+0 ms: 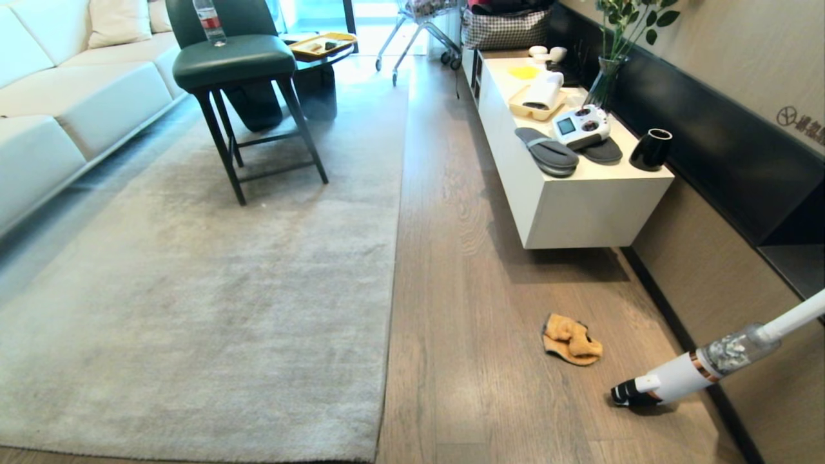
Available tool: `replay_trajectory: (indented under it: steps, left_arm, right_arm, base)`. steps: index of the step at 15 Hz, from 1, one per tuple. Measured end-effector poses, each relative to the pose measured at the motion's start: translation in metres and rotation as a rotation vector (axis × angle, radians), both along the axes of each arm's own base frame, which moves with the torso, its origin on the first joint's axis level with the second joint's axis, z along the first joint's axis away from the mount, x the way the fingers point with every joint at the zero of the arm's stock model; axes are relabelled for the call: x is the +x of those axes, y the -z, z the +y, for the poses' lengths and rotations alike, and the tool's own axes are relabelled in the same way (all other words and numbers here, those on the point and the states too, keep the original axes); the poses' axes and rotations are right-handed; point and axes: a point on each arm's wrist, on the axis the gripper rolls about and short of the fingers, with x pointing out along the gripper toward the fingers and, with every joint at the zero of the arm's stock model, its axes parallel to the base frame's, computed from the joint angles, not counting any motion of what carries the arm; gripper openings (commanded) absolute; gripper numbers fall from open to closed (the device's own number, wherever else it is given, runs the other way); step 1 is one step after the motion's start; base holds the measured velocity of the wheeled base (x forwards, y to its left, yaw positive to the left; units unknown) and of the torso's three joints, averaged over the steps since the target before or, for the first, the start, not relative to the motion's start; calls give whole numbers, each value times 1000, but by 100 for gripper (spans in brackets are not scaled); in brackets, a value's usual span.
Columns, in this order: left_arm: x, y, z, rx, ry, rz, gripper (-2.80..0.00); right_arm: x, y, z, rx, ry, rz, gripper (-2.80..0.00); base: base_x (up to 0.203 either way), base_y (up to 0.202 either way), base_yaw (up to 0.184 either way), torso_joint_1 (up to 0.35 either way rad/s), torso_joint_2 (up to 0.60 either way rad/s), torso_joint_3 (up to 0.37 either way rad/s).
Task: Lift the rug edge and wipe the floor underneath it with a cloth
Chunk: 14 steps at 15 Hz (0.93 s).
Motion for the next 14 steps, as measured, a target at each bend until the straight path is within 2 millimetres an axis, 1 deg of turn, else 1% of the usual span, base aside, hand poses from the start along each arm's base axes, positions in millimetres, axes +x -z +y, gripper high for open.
replay_trajectory:
  steps: [14]
  left_arm:
    - [0,0,0,1,0,0,-280]
  right_arm:
    - [0,0,0,0,0,0,-280]
  base:
    - [0,0,0,0,1,13]
